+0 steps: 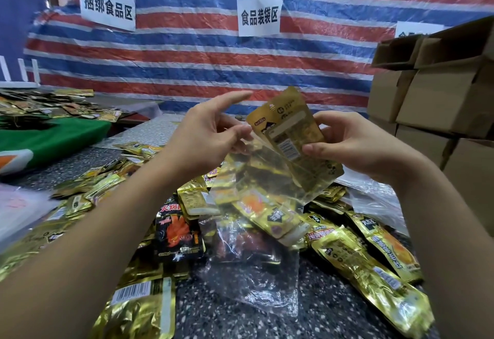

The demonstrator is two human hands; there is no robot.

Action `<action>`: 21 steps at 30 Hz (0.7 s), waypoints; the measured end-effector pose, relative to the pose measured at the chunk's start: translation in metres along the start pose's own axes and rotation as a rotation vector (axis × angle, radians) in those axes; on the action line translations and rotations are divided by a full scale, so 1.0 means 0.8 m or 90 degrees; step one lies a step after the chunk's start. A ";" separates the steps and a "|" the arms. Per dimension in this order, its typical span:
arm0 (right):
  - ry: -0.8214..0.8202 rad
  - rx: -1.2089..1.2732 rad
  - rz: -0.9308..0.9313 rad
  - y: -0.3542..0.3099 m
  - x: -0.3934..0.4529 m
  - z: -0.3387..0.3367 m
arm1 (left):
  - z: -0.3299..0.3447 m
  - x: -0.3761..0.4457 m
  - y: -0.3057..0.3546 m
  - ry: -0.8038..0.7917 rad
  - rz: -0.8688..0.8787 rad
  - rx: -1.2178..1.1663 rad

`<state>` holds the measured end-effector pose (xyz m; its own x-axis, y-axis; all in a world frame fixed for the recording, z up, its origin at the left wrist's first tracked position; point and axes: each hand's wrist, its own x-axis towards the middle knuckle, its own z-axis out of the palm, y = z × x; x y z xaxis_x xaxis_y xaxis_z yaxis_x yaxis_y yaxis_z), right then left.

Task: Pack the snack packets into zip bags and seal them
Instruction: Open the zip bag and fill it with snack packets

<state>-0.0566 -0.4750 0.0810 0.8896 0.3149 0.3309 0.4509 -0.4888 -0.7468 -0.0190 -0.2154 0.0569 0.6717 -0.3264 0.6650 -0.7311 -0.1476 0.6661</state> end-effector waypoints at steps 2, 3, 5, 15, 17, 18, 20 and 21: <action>-0.002 0.006 -0.007 -0.001 0.000 0.001 | 0.002 0.000 0.002 0.004 0.005 -0.005; -0.001 0.010 -0.008 -0.002 -0.001 0.002 | 0.003 -0.001 0.003 0.004 0.006 -0.006; 0.005 0.008 -0.013 -0.002 -0.001 0.006 | 0.003 -0.001 0.004 0.002 0.002 -0.010; -0.026 -0.013 0.011 -0.007 -0.004 0.005 | 0.001 -0.001 0.004 -0.009 0.010 0.005; -0.032 -0.027 0.012 -0.007 -0.006 0.002 | 0.003 -0.001 0.004 -0.024 0.005 -0.001; -0.032 -0.035 0.010 -0.008 -0.006 0.001 | 0.004 -0.001 0.004 -0.031 0.004 0.000; -0.030 -0.051 0.004 -0.009 -0.008 0.000 | 0.005 -0.002 0.004 -0.044 0.012 0.014; -0.031 -0.061 0.002 -0.008 -0.008 0.000 | 0.005 -0.003 0.004 -0.046 0.017 0.023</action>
<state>-0.0656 -0.4737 0.0835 0.8875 0.3509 0.2987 0.4549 -0.5642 -0.6890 -0.0232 -0.2187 0.0563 0.6428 -0.3976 0.6548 -0.7531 -0.1718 0.6350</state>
